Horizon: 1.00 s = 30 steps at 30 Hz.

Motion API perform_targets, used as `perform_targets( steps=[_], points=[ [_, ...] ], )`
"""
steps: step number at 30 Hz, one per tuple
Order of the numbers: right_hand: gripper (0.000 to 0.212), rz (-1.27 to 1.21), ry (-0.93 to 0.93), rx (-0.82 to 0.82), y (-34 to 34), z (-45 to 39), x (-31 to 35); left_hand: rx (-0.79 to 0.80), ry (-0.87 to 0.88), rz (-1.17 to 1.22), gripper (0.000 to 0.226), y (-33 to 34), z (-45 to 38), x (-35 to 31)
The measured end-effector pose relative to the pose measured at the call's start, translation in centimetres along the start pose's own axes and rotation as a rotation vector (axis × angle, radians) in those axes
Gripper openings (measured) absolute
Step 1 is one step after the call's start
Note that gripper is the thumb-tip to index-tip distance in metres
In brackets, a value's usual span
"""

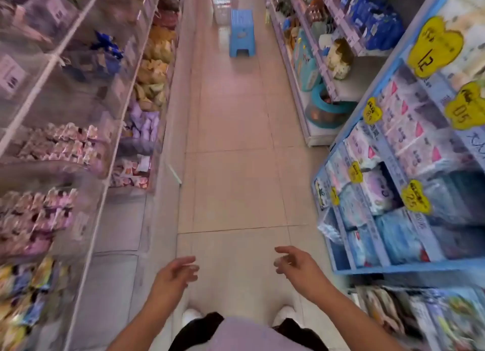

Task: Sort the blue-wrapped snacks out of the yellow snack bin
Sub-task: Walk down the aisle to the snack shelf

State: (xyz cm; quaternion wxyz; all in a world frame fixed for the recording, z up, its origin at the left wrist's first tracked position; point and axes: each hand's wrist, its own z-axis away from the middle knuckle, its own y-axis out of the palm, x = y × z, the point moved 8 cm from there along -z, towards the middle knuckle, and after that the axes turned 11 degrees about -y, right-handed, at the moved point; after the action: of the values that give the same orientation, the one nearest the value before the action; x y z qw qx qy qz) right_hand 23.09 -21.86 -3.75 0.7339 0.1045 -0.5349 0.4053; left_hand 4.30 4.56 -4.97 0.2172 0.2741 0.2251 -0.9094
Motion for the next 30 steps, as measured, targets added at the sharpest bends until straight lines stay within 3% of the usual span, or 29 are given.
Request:
perform_targets(
  steps=[8,16,22,30],
  points=[
    [0.027,0.014,0.064,0.060,-1.8,-4.1,-0.8,0.047,0.039,-0.031,0.018,4.1,-1.2,-4.4],
    [0.029,0.087,0.077,0.040,-1.3,-17.7,3.9,0.089,-0.044,-0.071,0.019,2.5,-11.4,-11.2],
    [0.031,0.045,0.064,-0.032,-2.2,-27.5,10.7,0.165,-0.026,-0.098,0.018,0.5,-18.7,-20.9],
    [0.034,0.043,0.056,-0.030,-7.0,-42.0,14.2,0.160,-0.040,-0.109,0.019,1.9,-29.6,-34.6]
  ],
)
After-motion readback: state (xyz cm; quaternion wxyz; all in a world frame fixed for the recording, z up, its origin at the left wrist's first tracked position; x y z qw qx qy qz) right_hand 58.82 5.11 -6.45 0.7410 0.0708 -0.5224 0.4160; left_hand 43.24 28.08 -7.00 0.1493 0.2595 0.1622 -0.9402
